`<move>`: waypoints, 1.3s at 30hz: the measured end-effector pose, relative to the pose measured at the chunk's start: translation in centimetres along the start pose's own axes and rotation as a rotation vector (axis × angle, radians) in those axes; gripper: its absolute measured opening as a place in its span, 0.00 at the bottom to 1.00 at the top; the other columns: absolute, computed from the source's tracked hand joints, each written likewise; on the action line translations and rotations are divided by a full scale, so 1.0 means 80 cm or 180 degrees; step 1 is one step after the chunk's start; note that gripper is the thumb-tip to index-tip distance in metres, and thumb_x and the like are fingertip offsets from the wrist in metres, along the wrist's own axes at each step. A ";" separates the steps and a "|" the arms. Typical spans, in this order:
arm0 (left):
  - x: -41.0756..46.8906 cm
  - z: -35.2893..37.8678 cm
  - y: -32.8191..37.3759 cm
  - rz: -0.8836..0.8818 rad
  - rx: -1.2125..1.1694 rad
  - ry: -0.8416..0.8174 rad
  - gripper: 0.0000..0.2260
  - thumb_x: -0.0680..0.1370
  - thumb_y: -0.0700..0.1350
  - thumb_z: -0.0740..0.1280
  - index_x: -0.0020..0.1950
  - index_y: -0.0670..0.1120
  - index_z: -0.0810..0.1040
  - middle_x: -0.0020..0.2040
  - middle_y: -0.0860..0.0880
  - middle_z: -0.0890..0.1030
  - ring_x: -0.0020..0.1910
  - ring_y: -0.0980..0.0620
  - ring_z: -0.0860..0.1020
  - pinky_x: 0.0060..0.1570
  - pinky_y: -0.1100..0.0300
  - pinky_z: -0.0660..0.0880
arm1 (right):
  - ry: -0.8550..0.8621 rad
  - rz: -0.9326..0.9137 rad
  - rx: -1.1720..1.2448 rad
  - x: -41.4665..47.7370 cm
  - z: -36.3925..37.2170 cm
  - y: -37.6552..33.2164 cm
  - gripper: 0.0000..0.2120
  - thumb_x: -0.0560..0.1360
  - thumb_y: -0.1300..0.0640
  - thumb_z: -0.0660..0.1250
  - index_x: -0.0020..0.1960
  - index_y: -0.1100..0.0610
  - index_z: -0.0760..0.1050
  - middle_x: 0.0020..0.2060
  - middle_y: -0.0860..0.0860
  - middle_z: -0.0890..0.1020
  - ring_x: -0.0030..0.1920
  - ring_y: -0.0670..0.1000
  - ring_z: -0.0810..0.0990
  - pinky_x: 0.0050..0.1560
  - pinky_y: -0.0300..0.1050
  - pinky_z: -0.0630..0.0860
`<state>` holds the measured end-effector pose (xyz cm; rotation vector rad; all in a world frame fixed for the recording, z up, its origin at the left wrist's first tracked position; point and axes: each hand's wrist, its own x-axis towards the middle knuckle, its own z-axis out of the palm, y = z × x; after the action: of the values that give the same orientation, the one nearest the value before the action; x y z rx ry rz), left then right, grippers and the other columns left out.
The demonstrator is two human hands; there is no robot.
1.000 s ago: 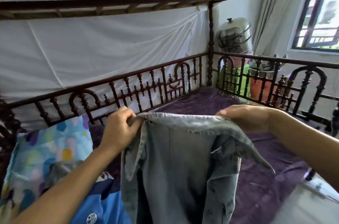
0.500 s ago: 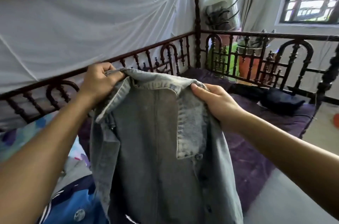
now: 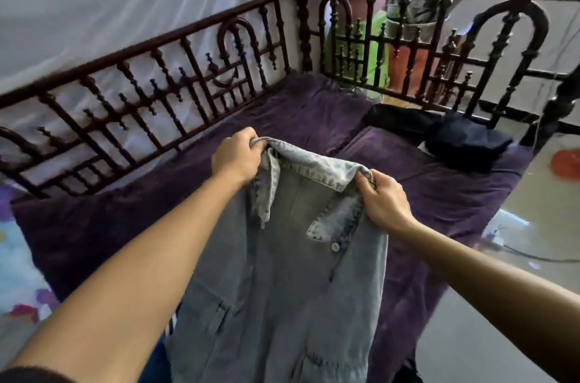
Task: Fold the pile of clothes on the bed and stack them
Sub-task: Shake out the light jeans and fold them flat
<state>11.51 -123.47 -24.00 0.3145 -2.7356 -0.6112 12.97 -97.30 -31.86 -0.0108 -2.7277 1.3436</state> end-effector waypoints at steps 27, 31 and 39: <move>-0.010 0.446 -0.103 -0.2708 0.0485 -0.2255 0.09 0.78 0.46 0.65 0.57 0.47 0.79 0.57 0.44 0.80 0.56 0.42 0.78 0.51 0.54 0.75 | -0.2409 -0.0944 -0.2475 0.439 0.182 0.337 0.28 0.73 0.57 0.68 0.71 0.51 0.66 0.69 0.55 0.68 0.70 0.58 0.63 0.63 0.55 0.68; -0.074 0.483 -0.144 -0.2477 0.0793 -0.2918 0.20 0.77 0.49 0.67 0.68 0.47 0.72 0.64 0.42 0.71 0.62 0.41 0.73 0.57 0.51 0.73 | -0.2782 -0.1419 -0.3333 0.430 0.256 0.364 0.30 0.74 0.60 0.64 0.74 0.48 0.60 0.71 0.55 0.66 0.71 0.58 0.64 0.65 0.56 0.64; -0.126 0.511 -0.112 -0.2236 0.0821 -0.2731 0.22 0.78 0.51 0.62 0.71 0.49 0.66 0.66 0.46 0.68 0.64 0.45 0.70 0.59 0.51 0.71 | -0.2327 -0.1728 -0.3030 0.395 0.121 0.459 0.17 0.61 0.64 0.77 0.48 0.55 0.80 0.44 0.55 0.78 0.49 0.61 0.78 0.44 0.54 0.75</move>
<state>7.71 -113.29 -65.62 1.4004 -3.5070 -0.6564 -20.77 -80.90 -64.02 1.2256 -3.2208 -0.2054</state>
